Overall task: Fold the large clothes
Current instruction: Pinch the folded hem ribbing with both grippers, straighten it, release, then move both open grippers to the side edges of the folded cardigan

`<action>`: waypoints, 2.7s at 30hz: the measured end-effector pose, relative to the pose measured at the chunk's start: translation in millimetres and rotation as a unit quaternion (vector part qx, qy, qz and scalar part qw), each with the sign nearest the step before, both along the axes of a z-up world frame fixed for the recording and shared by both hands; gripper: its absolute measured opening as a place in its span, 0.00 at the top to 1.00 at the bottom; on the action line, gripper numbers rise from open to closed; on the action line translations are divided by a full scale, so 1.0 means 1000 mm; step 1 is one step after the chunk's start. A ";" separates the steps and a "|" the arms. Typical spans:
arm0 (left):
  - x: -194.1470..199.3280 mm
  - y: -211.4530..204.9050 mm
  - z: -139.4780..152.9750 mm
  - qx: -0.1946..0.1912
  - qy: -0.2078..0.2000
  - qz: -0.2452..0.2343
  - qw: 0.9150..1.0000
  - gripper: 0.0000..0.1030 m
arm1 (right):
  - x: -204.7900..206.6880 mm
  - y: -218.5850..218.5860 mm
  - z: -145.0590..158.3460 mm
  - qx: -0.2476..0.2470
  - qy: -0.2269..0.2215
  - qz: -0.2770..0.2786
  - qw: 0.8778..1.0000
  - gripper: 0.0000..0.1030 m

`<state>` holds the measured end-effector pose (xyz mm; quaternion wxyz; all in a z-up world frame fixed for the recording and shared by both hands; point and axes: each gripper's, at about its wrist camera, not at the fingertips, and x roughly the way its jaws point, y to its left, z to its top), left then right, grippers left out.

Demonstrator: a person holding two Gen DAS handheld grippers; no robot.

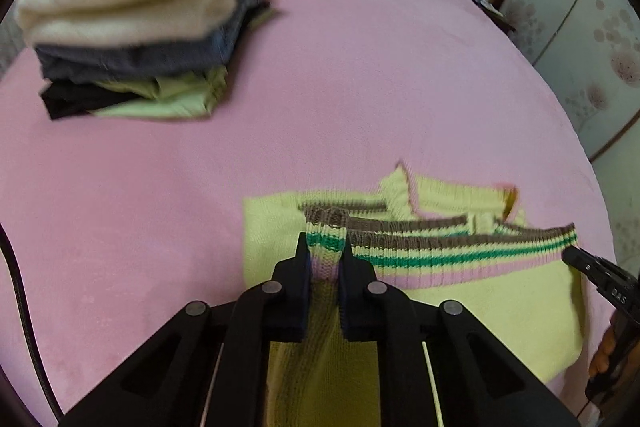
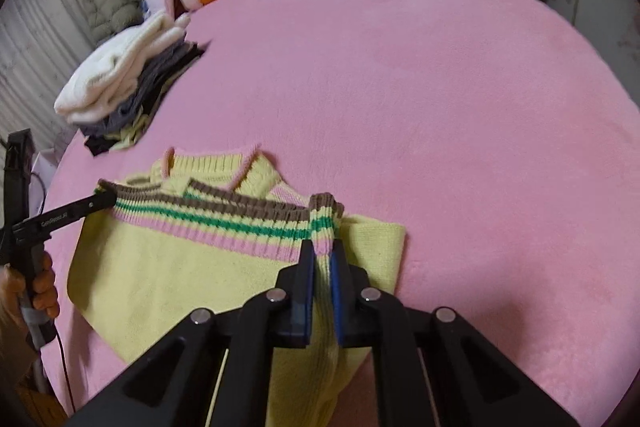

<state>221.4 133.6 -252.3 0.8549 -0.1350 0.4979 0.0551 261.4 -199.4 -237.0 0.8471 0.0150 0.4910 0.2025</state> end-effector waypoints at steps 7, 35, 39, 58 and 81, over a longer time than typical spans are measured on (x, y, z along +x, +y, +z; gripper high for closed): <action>0.025 0.007 0.010 0.035 -0.016 0.010 0.999 0.92 | 0.009 -0.004 0.024 0.011 -0.046 -0.034 0.998 0.94; -0.054 -0.056 0.032 0.084 -0.054 0.044 0.994 0.32 | -0.068 0.069 0.034 -0.006 -0.039 -0.037 0.999 0.80; -0.076 -0.069 0.009 0.097 -0.025 0.055 0.993 0.32 | -0.090 0.090 0.007 -0.034 -0.025 -0.014 0.999 0.80; -0.092 -0.028 -0.034 0.040 0.003 0.074 0.996 0.33 | -0.096 0.025 -0.021 -0.077 -0.025 -0.081 0.993 1.00; -0.130 -0.038 0.109 0.001 0.024 0.046 0.999 0.22 | -0.143 0.034 0.102 -0.032 0.001 -0.078 0.996 0.69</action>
